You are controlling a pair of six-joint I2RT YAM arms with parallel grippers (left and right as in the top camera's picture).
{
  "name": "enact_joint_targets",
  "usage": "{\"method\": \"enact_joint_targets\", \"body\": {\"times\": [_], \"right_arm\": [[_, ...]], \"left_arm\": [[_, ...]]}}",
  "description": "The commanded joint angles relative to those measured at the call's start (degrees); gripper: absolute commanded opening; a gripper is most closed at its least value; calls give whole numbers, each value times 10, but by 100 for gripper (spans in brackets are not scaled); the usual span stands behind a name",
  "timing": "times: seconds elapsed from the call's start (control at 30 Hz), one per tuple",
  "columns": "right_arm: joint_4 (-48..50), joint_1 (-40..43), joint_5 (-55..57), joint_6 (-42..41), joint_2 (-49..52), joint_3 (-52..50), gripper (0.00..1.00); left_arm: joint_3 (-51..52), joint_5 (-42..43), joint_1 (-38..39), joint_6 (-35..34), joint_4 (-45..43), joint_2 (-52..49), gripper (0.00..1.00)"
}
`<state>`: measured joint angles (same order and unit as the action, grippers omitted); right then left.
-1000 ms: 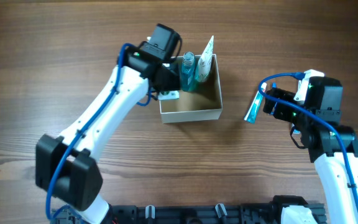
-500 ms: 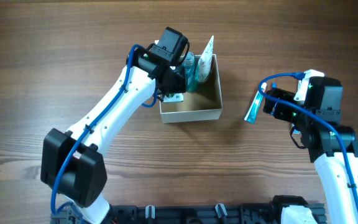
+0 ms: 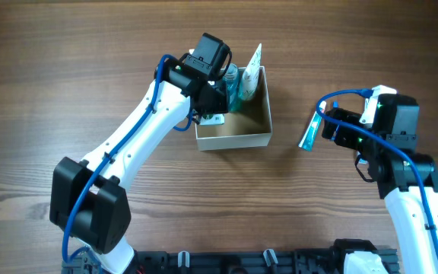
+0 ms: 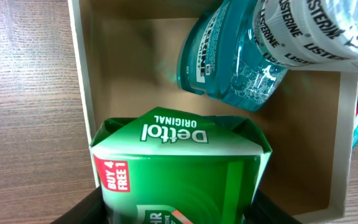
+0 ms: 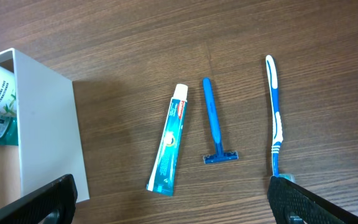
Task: Pack container
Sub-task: 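Lower the Dettol soap box into the box with the left gripper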
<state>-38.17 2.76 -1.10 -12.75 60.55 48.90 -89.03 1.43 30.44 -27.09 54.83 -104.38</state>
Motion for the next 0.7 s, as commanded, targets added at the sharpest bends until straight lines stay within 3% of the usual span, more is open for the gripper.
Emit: {"method": "enact_joint_targets", "body": {"times": [0.0,0.13,0.5,0.67], "right_arm": [[0,-3,-4,-8,2,13,100],[0,-3,-4,-8,2,13,100],[0,-3,-4,-9,2,13,100],[0,-3,-4,-9,2,13,100]], "left_arm": [[-4,7,0,-3,1,-3,57],[-4,7,0,-3,1,-3,63],[-4,2,-1,-4,3,2,57],[-4,-57,-1,-4,4,26,60]]}}
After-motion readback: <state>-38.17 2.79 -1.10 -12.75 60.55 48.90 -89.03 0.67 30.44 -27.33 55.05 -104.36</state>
